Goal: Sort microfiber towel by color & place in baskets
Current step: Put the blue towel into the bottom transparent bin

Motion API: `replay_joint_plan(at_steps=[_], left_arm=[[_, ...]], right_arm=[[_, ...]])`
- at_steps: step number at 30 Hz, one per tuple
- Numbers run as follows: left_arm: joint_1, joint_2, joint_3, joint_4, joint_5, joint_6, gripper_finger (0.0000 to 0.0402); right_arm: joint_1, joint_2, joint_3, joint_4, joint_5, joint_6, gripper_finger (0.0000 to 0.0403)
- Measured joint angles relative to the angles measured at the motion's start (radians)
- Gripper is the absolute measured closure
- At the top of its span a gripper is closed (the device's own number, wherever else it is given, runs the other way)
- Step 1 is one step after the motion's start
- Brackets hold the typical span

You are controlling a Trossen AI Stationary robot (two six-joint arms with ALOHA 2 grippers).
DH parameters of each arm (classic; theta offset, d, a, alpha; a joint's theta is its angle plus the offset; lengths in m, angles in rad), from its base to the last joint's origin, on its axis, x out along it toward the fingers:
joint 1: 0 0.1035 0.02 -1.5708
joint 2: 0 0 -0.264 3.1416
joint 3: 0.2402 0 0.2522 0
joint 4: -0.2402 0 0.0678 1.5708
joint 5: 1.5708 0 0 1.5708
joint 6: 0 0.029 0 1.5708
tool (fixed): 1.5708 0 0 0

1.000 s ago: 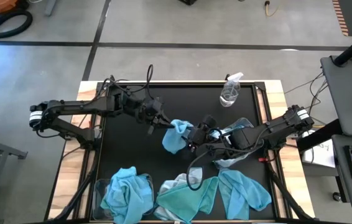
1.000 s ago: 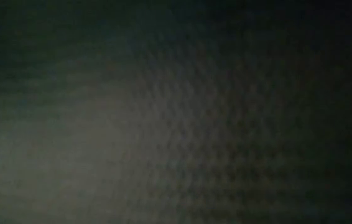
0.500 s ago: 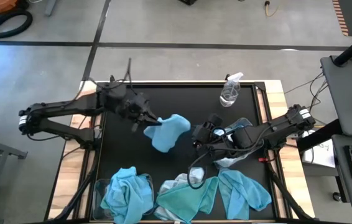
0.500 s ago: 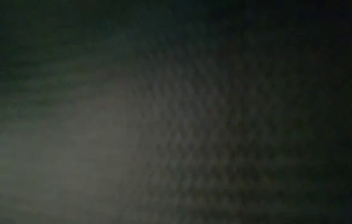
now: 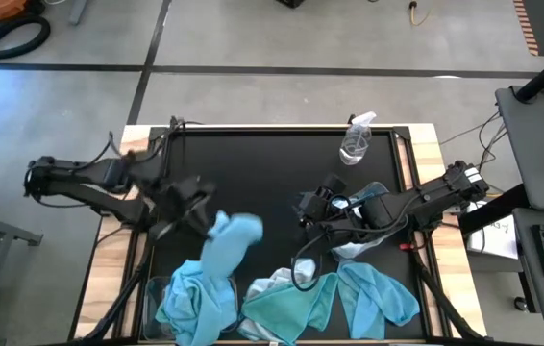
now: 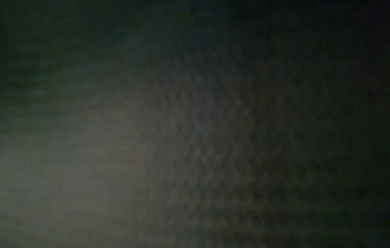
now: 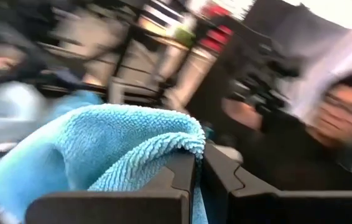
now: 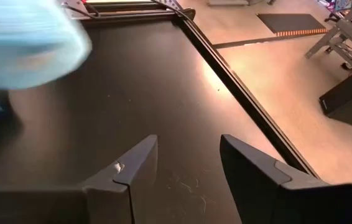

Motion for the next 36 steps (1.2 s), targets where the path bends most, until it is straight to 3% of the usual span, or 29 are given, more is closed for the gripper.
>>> replay_joint_plan(at_steps=[4,9,15,18,24,30,36], left_arm=[[-0.204,-0.008,0.0,0.001,-0.119,-0.019,0.0401],[-0.457,-0.007,0.0,-0.012,-0.458,-0.042,0.0401],[-0.68,-0.007,0.0,-0.196,-0.865,-0.205,0.0401],[-0.746,0.003,0.0,-0.292,-0.971,-0.322,0.0401],[-0.802,0.082,0.0,-0.283,-0.96,-0.415,0.0401],[-0.807,0.206,0.0,-0.196,-0.796,-0.476,0.0401],[-0.811,0.276,0.0,-0.31,-0.767,-0.679,0.0401]], right_arm=[[0.0,0.0,0.0,0.0,-0.002,0.006,0.0232],[0.0,0.0,0.0,0.0,-0.008,0.051,0.0232],[0.0,0.0,0.0,-0.001,-0.084,0.107,0.0232],[0.0,0.0,0.0,0.0,-0.111,0.133,0.0232],[0.001,0.0,0.0,0.0,-0.137,0.169,0.0232],[0.002,0.0,0.0,0.0,-0.157,0.188,0.0232],[0.002,0.0,0.0,0.0,-0.161,0.227,0.0232]])
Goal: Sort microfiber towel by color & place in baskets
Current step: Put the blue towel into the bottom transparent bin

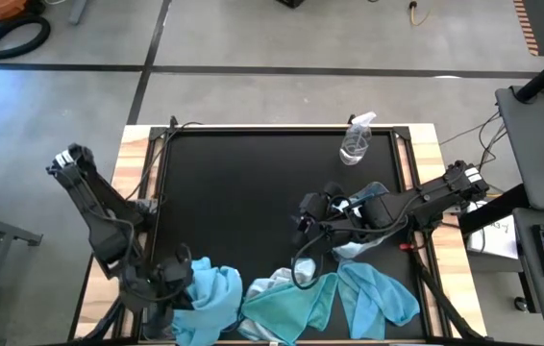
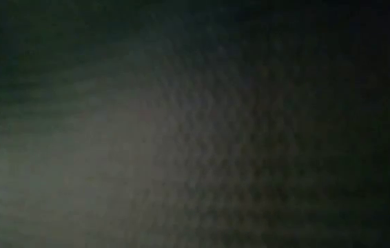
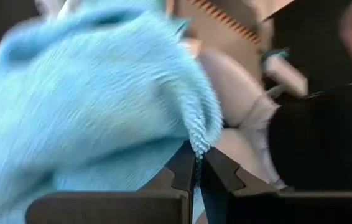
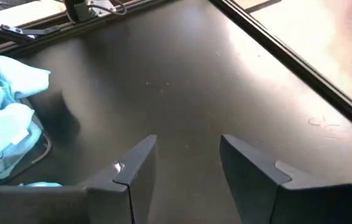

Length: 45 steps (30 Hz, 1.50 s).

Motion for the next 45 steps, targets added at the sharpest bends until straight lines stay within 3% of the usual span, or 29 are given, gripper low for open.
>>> replay_joint_plan(at_steps=[10,19,27,32,45], left_arm=[[-0.007,0.091,0.0,-0.044,0.063,-0.122,0.0399],[-0.008,0.092,0.0,0.002,0.121,-0.156,0.036],[-0.004,0.09,0.0,0.003,0.145,-0.094,0.0315],[0.022,0.07,0.0,0.004,0.248,-0.057,0.03],[0.112,-0.028,0.0,0.01,0.188,0.121,0.0297]], right_arm=[[0.007,0.001,0.0,-0.001,-0.051,0.065,0.0232],[0.007,0.002,-0.001,-0.009,-0.053,0.15,0.0232],[0.013,0.003,-0.002,-0.033,-0.069,0.207,0.0232],[0.013,0.003,-0.003,-0.059,-0.099,0.207,0.0232],[0.036,0.004,-0.038,-0.086,-0.108,0.259,0.0232]])
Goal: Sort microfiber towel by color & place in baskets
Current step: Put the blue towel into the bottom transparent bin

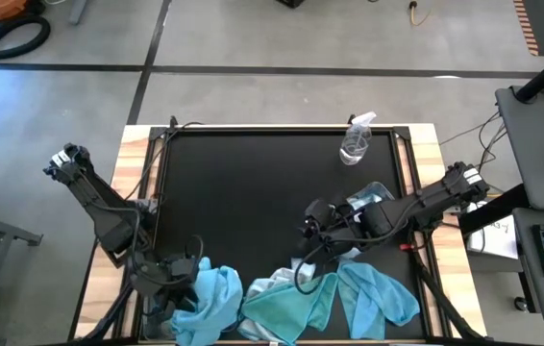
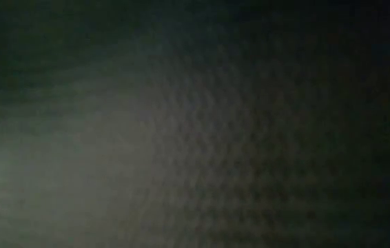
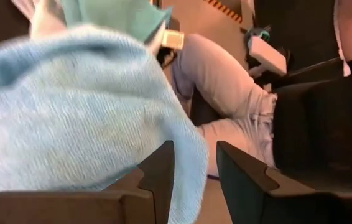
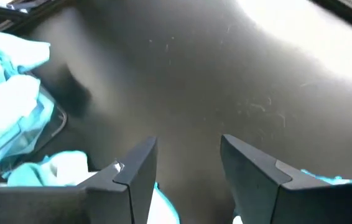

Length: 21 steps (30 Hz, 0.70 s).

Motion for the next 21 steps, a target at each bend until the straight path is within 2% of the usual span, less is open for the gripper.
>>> replay_joint_plan(at_steps=[5,11,16,21], left_arm=[[0.022,0.001,0.0,0.066,-0.004,0.109,0.0297],[0.057,0.001,0.0,0.219,-0.005,0.319,0.0297],[0.07,0.001,0.0,0.304,-0.006,0.503,0.0297],[0.072,0.002,0.0,0.332,-0.064,0.564,0.0297]], right_arm=[[0.018,0.0,-0.031,0.0,-0.069,0.045,0.0232],[0.069,0.0,-0.07,0.025,-0.154,0.145,0.0232],[0.149,0.007,-0.138,0.111,-0.171,0.241,0.0232],[0.227,0.063,-0.174,0.198,-0.174,0.307,0.0232]])
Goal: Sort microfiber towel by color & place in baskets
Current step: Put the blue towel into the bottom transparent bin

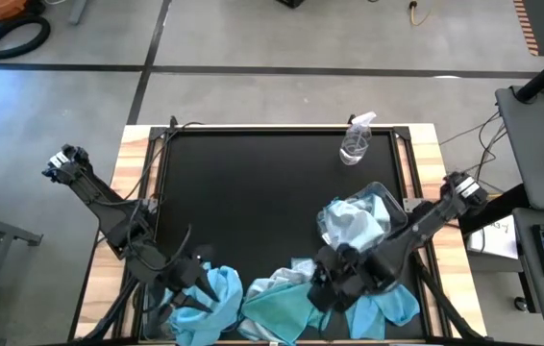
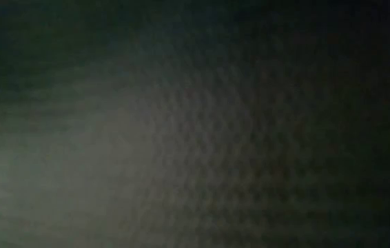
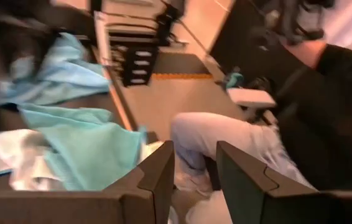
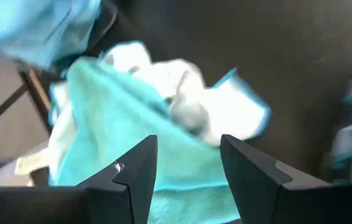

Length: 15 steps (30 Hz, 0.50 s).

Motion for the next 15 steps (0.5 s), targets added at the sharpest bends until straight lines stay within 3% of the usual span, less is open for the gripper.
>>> replay_joint_plan(at_steps=[6,15], left_arm=[[0.005,0.0,0.0,0.007,-0.114,-0.01,0.0297],[0.023,0.034,0.0,0.01,-0.084,-0.021,0.0297]], right_arm=[[0.055,0.112,0.003,0.059,-0.043,0.044,0.0232],[0.061,0.243,0.095,0.055,-0.077,-0.002,0.0232]])
